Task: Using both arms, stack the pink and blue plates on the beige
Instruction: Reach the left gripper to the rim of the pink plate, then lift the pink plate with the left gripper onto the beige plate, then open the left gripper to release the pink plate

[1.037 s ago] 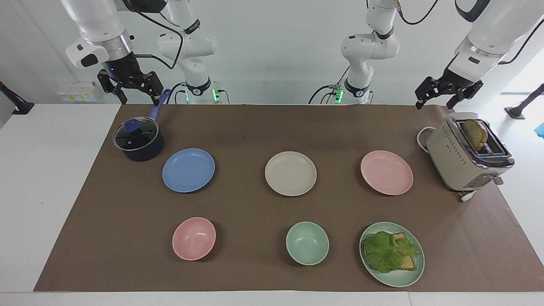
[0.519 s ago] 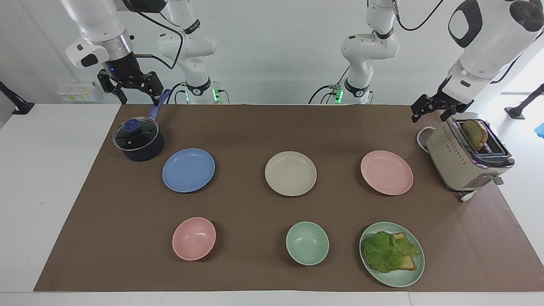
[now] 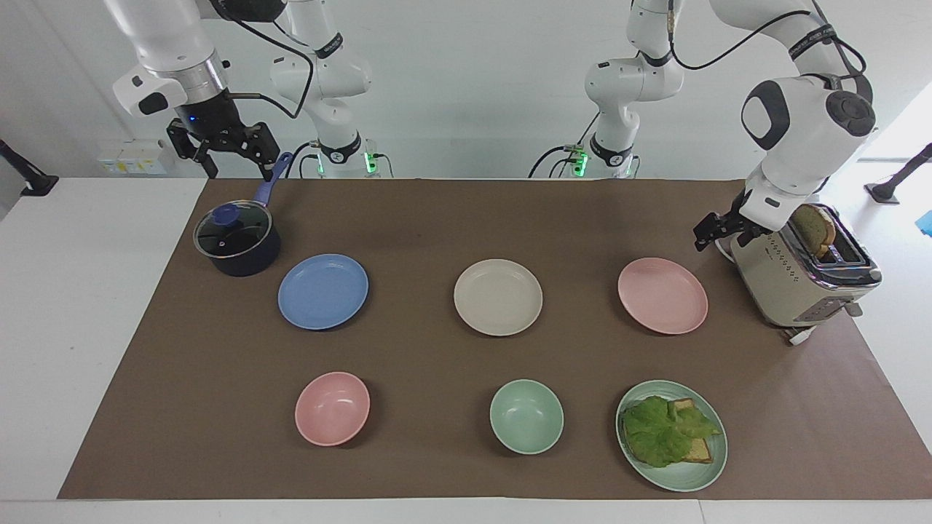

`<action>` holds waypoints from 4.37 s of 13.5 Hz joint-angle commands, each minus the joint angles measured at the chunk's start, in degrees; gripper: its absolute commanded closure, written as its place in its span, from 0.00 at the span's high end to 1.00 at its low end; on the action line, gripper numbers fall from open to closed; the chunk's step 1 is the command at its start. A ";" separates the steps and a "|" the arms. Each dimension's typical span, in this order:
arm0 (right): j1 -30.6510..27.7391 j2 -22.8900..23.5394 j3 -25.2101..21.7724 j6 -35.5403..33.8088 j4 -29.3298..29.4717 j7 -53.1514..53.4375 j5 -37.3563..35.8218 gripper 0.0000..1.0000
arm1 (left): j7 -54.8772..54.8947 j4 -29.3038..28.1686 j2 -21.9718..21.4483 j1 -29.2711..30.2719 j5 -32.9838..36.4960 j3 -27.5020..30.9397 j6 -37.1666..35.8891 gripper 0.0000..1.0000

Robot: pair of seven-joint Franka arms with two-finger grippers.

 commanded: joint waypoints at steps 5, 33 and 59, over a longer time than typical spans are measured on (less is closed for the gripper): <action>-0.89 -0.17 0.34 0.12 -0.23 -0.94 1.02 1.00 | 1.35 -5.12 7.08 1.87 -0.13 -0.46 11.40 1.00; -0.89 -0.17 0.34 0.12 -0.14 -0.94 1.02 1.00 | -0.49 11.06 10.18 -1.55 -23.31 -1.34 -9.58 0.00; -0.89 -0.17 0.34 0.12 -0.23 -0.94 1.02 1.00 | -23.26 -6.79 7.89 -30.04 -31.07 -1.07 21.54 0.53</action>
